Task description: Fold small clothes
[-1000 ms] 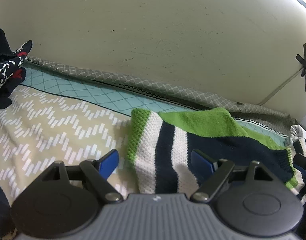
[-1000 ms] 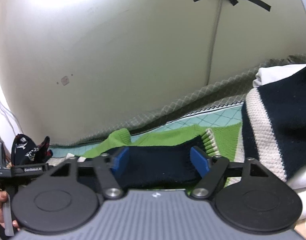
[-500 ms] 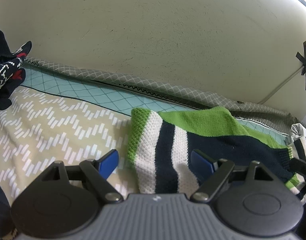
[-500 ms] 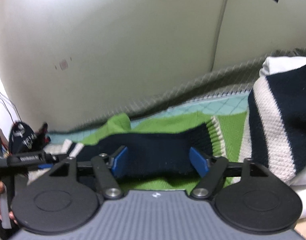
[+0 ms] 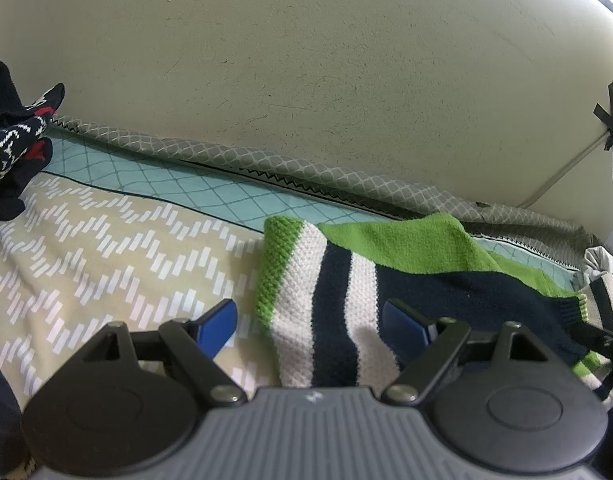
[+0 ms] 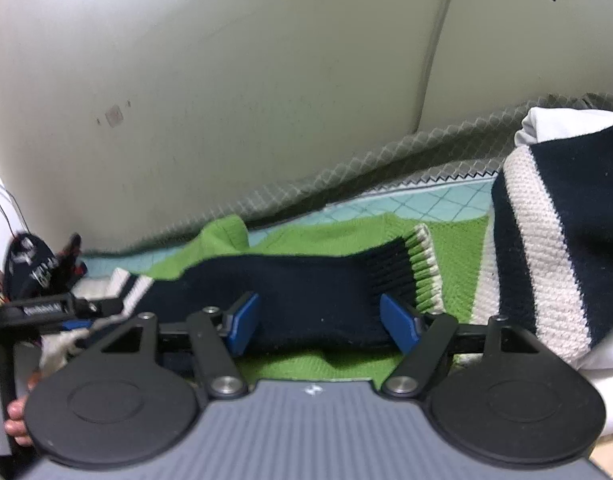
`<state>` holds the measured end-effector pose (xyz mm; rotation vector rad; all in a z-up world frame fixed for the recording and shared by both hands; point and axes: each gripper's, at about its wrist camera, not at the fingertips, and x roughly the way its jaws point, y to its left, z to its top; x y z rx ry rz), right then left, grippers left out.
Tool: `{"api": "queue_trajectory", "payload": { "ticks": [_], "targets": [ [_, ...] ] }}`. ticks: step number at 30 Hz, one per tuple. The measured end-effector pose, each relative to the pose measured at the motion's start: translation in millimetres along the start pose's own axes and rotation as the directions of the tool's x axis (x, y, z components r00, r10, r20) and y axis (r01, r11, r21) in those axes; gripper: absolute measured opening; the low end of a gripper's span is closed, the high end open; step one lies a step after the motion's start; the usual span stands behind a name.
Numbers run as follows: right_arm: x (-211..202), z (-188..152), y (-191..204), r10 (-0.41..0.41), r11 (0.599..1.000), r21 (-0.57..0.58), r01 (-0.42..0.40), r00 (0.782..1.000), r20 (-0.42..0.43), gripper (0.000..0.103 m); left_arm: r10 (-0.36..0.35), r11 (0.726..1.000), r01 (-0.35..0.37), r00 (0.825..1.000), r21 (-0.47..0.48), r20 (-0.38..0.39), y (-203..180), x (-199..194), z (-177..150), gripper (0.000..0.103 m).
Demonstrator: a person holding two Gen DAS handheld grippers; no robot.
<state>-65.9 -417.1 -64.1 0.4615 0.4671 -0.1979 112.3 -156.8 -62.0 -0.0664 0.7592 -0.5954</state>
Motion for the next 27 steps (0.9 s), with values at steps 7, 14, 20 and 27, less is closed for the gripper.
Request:
{"api": "queue_trajectory", "payload": {
  "ticks": [7, 14, 20, 27],
  "targets": [
    [-11.2, 12.8, -10.4, 0.056, 0.995, 0.081, -0.062, 0.996, 0.076, 0.065, 0.005, 1.000, -0.005, 1.000, -0.019, 0.012, 3.1, -2.7, 0.6, 0.084],
    [52.1, 71.9, 24.6, -0.040, 0.977, -0.214, 0.028, 0.998, -0.052, 0.065, 0.010, 1.000, -0.009, 1.000, -0.016, 0.006, 1.1, -1.6, 0.7, 0.084],
    [122.3, 78.6, 34.7, -0.085, 0.943, -0.332, 0.011, 0.974, -0.210, 0.077, 0.006, 1.000, -0.006, 1.000, -0.011, 0.003, 0.2, 0.1, 1.0, 0.085],
    [125.4, 60.2, 56.6, -0.091, 0.876, -0.482, -0.028, 0.971, -0.222, 0.004, 0.005, 1.000, -0.005, 1.000, -0.003, 0.001, -1.1, 0.6, 1.3, 0.086]
  ]
}}
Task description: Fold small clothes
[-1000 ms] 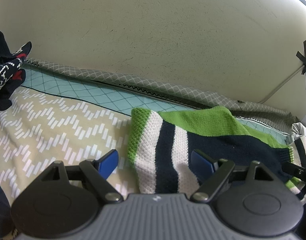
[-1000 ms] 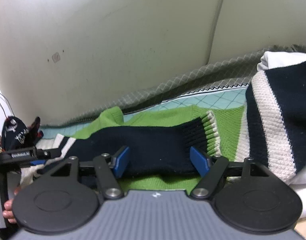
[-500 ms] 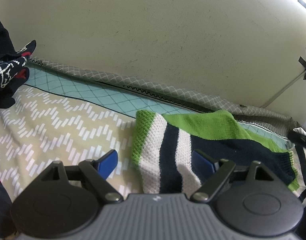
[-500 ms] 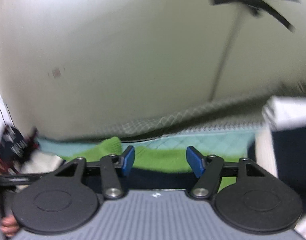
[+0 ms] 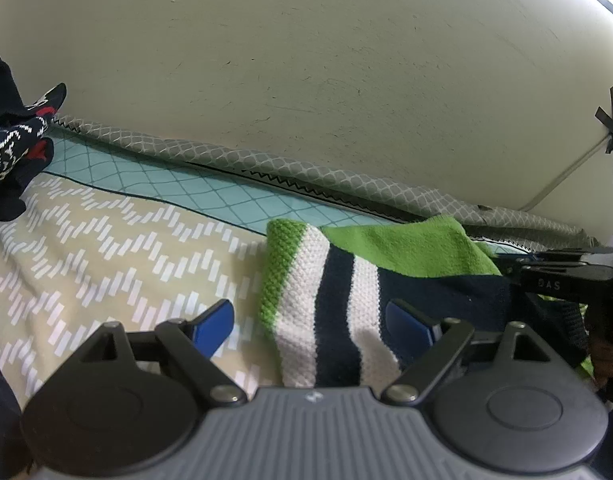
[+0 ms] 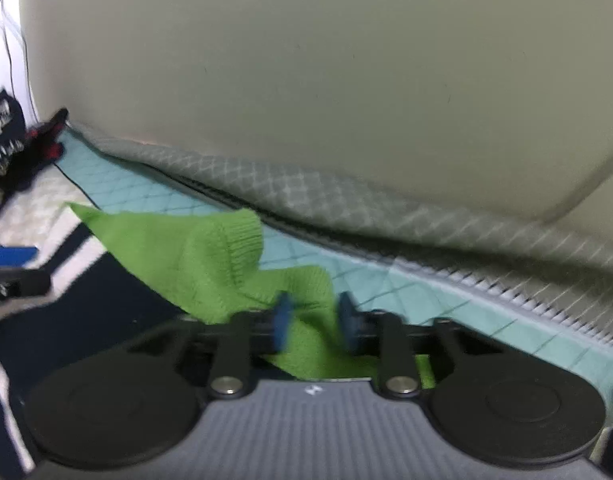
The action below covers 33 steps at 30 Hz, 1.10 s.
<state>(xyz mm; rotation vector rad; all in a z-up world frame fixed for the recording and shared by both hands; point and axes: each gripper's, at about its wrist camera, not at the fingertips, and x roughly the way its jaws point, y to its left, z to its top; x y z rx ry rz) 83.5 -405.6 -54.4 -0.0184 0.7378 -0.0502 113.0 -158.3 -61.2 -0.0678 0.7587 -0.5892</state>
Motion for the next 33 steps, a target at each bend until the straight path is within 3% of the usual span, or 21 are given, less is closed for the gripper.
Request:
{"api": "queue_trajectory", "payload": {
  "ticks": [2, 4, 5, 7, 8, 9, 10, 12, 17, 19, 20, 22, 23, 24, 31, 33],
  "targets": [
    [-10.7, -0.4, -3.6, -0.069, 0.998, -0.001, 0.069, 0.996, 0.060, 0.002, 0.000, 1.000, 0.000, 1.000, 0.000, 0.001, 0.0, -0.3, 0.0, 0.086],
    [-14.8, 4.1, -25.7, -0.189, 0.980, 0.087, 0.181, 0.977, 0.094, 0.002, 0.001, 1.000, -0.001, 1.000, 0.002, 0.001, -0.1, -0.1, -0.1, 0.086],
    [-12.6, 4.3, -36.1, -0.205, 0.971, 0.142, 0.193, 0.976, 0.075, 0.003, 0.001, 1.000, -0.001, 1.000, 0.003, 0.001, -0.2, -0.3, -0.1, 0.086],
    [-5.5, 0.1, -36.4, -0.206, 0.970, 0.133, 0.201, 0.978, 0.021, 0.005, 0.000, 1.000, 0.000, 1.000, 0.003, 0.000, 0.0, -0.1, 0.0, 0.086],
    [-3.7, -2.5, -30.3, -0.218, 0.971, 0.096, 0.218, 0.976, -0.002, 0.015, -0.001, 1.000, 0.001, 1.000, 0.002, 0.000, 0.4, -0.2, 0.2, 0.086],
    [-7.3, -4.9, -24.2, -0.235, 0.970, 0.069, 0.234, 0.972, 0.007, 0.049, -0.001, 1.000, 0.001, 1.000, 0.000, 0.002, 0.6, -0.7, 0.4, 0.087],
    [-16.6, -7.2, -18.4, -0.239, 0.970, 0.067, 0.236, 0.970, 0.045, 0.061, 0.001, 1.000, -0.001, 1.000, 0.002, 0.005, 1.0, -1.4, 0.8, 0.087],
    [-39.3, -11.2, -12.5, -0.194, 0.977, 0.108, 0.181, 0.973, 0.124, 0.061, 0.016, 1.000, -0.016, 1.000, 0.010, 0.023, 0.6, -4.9, 1.2, 0.089],
    [-85.1, -34.1, 9.0, -0.018, 0.983, 0.184, -0.022, 0.977, 0.214, 0.057, 0.034, 0.999, -0.035, 0.999, 0.023, 0.034, -1.0, -6.4, 2.1, 0.094],
    [-96.4, -47.8, 21.0, 0.052, 0.979, 0.180, -0.093, 0.973, 0.223, 0.054, 0.040, 0.999, -0.041, 0.999, 0.030, 0.013, -2.9, -2.3, 1.9, 0.084],
    [-100.9, -54.3, 26.9, 0.086, 0.976, 0.178, -0.127, 0.972, 0.220, 0.050, 0.035, 0.999, -0.035, 0.999, 0.038, -0.004, -4.1, 0.9, 1.7, 0.061],
    [-99.9, -61.0, 37.7, 0.141, 0.969, 0.175, -0.175, 0.971, 0.191, 0.047, 0.020, 0.998, -0.020, 1.000, 0.066, -0.006, -9.3, 2.0, -0.3, 0.039],
    [-94.9, -63.9, 41.5, 0.154, 0.968, 0.175, -0.181, 0.975, 0.159, 0.044, 0.002, 0.997, -0.001, 1.000, 0.078, -0.011, -12.6, 2.6, -1.5, 0.023],
    [-86.8, -65.1, 44.7, 0.144, 0.971, 0.176, -0.164, 0.982, 0.121, 0.043, 0.016, 0.995, -0.016, 1.000, 0.098, 0.002, -16.1, 1.6, -2.5, 0.018],
    [-77.2, -75.9, 34.5, 0.125, 0.948, 0.271, -0.164, 0.980, 0.155, 0.038, 0.055, 0.993, -0.057, 0.998, 0.102, 0.026, -17.0, -0.8, -1.3, 0.015],
    [-83.5, -80.9, 24.1, 0.128, 0.933, 0.311, -0.179, 0.976, 0.178, 0.047, 0.065, 0.991, -0.067, 0.998, 0.113, 0.028, -19.6, -0.8, -2.3, 0.018]
  ]
}}
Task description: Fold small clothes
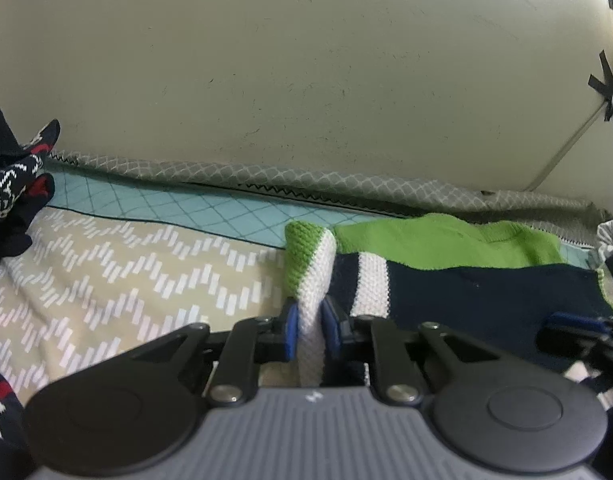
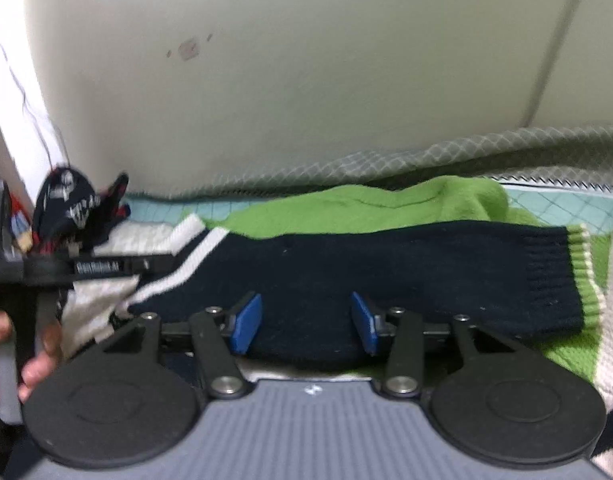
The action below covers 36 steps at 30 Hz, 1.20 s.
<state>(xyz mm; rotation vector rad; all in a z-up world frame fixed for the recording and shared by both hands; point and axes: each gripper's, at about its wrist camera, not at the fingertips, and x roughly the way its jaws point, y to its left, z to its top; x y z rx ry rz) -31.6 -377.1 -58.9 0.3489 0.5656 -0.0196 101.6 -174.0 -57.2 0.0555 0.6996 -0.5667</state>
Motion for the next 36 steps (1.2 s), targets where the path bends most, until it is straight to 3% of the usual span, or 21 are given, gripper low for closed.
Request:
{"api": "queue_trajectory", "payload": {
  "ticks": [6, 11, 13, 14, 15, 19, 23, 25, 27, 30, 32, 36],
  "targets": [
    [-18.9, 0.0, -13.5, 0.025, 0.997, 0.069, -0.034, 0.992, 0.125, 0.050, 0.010, 1.000, -0.010, 1.000, -0.024, 0.014, 6.7, -4.5, 1.1, 0.034],
    [-24.7, 1.9, -28.6, -0.012, 0.988, 0.155, -0.015, 0.986, 0.168, 0.047, 0.016, 0.999, -0.013, 0.995, -0.037, 0.097, 9.5, -27.0, 5.9, 0.034],
    [-29.8, 3.2, -40.1, -0.028, 0.978, 0.209, -0.013, 0.980, 0.195, 0.051, -0.012, 0.999, 0.018, 0.993, -0.051, 0.114, 9.8, -32.9, 7.6, 0.034],
    [-31.6, 3.6, -44.7, -0.038, 0.974, 0.228, -0.009, 0.978, 0.203, 0.057, -0.028, 0.998, 0.034, 0.993, -0.052, 0.116, 9.7, -35.1, 8.3, 0.034],
    [-33.0, 4.1, -48.8, -0.048, 0.970, 0.243, -0.003, 0.977, 0.207, 0.056, -0.049, 0.997, 0.055, 0.992, -0.052, 0.116, 8.5, -36.3, 8.2, 0.034],
    [-31.6, 5.7, -50.8, -0.036, 0.972, 0.236, -0.012, 0.980, 0.197, 0.055, -0.084, 0.996, 0.086, 0.991, -0.013, 0.104, 0.7, -34.6, 8.3, 0.034],
    [-9.1, 8.5, -44.9, -0.047, 0.981, 0.192, 0.039, 0.998, 0.039, 0.058, -0.051, 0.998, 0.050, 0.998, 0.032, 0.040, -9.1, -18.6, 3.1, 0.034],
    [-10.9, 9.4, -46.9, -0.044, 0.979, 0.200, 0.035, 0.998, 0.044, 0.057, -0.002, 0.998, 0.002, 1.000, 0.061, -0.001, -12.0, -8.6, -1.6, 0.034],
    [-26.1, 10.4, -55.9, -0.031, 0.971, 0.239, 0.010, 0.996, 0.085, 0.055, -0.016, 0.999, 0.016, 1.000, 0.040, 0.002, -7.8, -10.1, -0.9, 0.037],
    [-84.0, 7.8, -84.3, -0.046, 0.937, 0.345, -0.049, 0.964, 0.262, 0.056, -0.010, 1.000, 0.010, 1.000, 0.013, 0.000, -2.8, -9.2, -1.0, 0.043],
    [-124.2, 3.4, -104.9, -0.124, 0.922, 0.388, -0.015, 0.935, 0.331, 0.059, -0.018, 1.000, 0.018, 1.000, -0.006, -0.003, -0.9, -7.9, -0.4, 0.045],
    [-181.4, -8.0, -138.3, -0.284, 0.886, 0.451, 0.105, 0.892, 0.351, 0.060, -0.014, 1.000, 0.014, 1.000, -0.011, -0.007, 0.4, -10.8, -1.7, 0.047]
  ]
}}
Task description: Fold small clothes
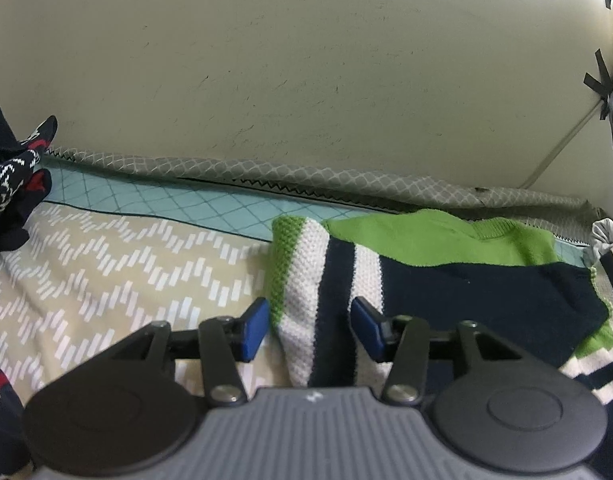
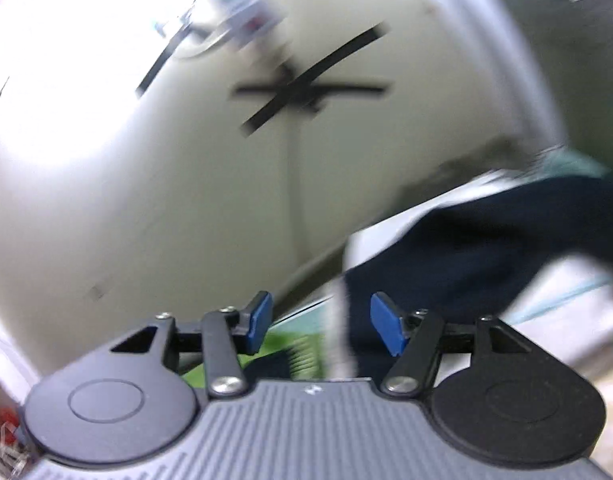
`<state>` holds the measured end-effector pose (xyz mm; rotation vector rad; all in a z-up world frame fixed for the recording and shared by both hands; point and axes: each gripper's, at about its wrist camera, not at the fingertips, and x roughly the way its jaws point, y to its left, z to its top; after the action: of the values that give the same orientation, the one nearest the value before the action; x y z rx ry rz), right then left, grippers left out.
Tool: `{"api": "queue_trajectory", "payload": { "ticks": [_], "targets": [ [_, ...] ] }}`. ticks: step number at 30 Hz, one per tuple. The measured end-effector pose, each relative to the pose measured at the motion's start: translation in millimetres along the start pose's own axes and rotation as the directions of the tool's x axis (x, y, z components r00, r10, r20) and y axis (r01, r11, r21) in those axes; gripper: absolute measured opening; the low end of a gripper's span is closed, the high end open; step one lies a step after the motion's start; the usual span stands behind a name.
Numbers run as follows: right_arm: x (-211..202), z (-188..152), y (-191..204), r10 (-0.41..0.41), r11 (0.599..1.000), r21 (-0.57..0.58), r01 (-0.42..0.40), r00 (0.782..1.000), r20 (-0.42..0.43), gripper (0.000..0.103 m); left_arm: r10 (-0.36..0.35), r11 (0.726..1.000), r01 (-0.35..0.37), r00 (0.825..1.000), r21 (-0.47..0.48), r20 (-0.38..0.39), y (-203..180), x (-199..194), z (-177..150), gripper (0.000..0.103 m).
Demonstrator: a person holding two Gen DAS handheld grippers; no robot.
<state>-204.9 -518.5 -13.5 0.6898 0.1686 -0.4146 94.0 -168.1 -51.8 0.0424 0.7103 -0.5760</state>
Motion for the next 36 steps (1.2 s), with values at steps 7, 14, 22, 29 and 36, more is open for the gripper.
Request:
{"api": "queue_trajectory", "payload": {
  "ticks": [7, 14, 22, 29, 36],
  "targets": [
    [-35.5, 10.8, -61.8, -0.123, 0.972, 0.211, 0.102, 0.989, 0.086, 0.060, -0.005, 1.000, 0.004, 1.000, -0.019, -0.006, 3.3, 2.2, 1.2, 0.051],
    [-30.9, 15.7, -103.7, -0.113, 0.920, 0.385, 0.072, 0.990, 0.086, 0.053, -0.003, 1.000, 0.003, 1.000, -0.020, -0.009, 3.6, 3.5, 1.4, 0.054],
    [-11.6, 27.0, -127.8, -0.145, 0.897, 0.433, 0.095, 0.986, 0.085, 0.053, -0.003, 1.000, 0.003, 1.000, -0.020, -0.009, 2.7, 4.0, 1.0, 0.056],
    [-24.2, 44.2, -100.9, -0.194, 0.934, 0.336, 0.125, 0.964, 0.181, 0.015, 0.000, 1.000, 0.000, 1.000, -0.021, -0.009, 2.3, 3.8, 0.9, 0.057],
    [-69.4, 92.2, -8.9, -0.167, 0.986, 0.075, 0.149, 0.876, 0.452, 0.006, 0.000, 1.000, -0.001, 1.000, -0.019, -0.008, 2.2, 3.9, 0.6, 0.057]
  ]
}}
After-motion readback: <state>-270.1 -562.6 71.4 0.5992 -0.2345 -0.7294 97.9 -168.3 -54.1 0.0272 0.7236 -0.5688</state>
